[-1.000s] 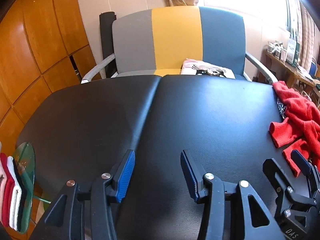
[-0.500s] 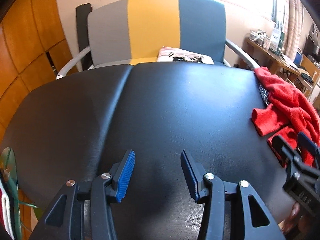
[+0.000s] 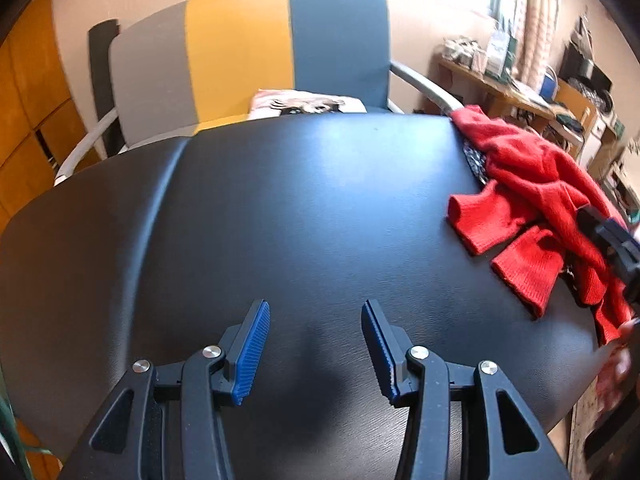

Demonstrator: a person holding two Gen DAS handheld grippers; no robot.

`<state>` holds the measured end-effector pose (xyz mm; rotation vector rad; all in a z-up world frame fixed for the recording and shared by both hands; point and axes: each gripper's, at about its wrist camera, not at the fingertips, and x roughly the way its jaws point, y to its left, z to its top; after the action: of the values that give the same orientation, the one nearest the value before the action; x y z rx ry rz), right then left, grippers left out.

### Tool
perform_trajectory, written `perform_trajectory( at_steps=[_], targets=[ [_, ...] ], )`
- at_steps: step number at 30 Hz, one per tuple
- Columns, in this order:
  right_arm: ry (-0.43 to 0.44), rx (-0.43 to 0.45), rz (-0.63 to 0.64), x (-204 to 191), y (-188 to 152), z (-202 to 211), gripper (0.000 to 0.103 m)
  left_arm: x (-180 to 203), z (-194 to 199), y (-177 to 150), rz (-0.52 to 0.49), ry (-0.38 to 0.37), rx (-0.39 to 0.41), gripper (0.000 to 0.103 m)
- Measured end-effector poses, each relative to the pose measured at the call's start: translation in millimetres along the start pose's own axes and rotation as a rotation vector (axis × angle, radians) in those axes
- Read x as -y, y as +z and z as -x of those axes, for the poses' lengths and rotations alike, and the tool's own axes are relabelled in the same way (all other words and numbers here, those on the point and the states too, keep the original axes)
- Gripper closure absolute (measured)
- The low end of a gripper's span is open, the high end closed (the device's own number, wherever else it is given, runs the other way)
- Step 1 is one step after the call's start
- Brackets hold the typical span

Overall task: Fold clothes
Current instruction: 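Move both grippers toward the bunched red sweater beside the table, then grasp the red sweater with the right gripper and drag it onto the table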

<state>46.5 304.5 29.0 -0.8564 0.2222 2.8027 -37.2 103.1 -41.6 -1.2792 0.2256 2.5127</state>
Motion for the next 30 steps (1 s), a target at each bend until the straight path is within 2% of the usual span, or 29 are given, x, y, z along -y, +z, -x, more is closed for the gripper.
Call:
perform_trajectory(
  at_steps=[2, 7, 15, 19, 22, 24, 27, 30],
  targets=[
    [-0.043, 0.027, -0.003, 13, 5, 6, 0.0, 5, -4, -2, 0.002, -0.013, 0.015, 0.054],
    [-0.177, 0.063, -0.019, 78, 22, 10, 0.0, 8, -19, -11, -0.014, 0.007, -0.026, 0.054],
    [-0.232, -0.047, -0.021, 130, 39, -48, 0.003, -7, -34, -21, 0.063, -0.021, -0.088, 0.054],
    [-0.249, -0.111, -0.025, 153, 43, -79, 0.009, -16, -36, -25, 0.083, -0.009, -0.103, 0.054],
    [-0.239, -0.181, -0.036, 163, 32, -107, 0.03, -21, -36, -27, 0.095, -0.001, -0.105, 0.054],
    [-0.247, -0.207, -0.047, 168, 22, -119, 0.061, -24, -37, -29, 0.103, -0.003, -0.11, 0.054],
    [-0.232, -0.173, -0.133, 172, 21, -111, 0.084, -28, -39, -30, 0.122, -0.005, -0.121, 0.054],
    [-0.171, -0.118, -0.176, 158, 27, -92, 0.087, -32, -41, -31, 0.143, -0.003, -0.125, 0.054]
  ],
)
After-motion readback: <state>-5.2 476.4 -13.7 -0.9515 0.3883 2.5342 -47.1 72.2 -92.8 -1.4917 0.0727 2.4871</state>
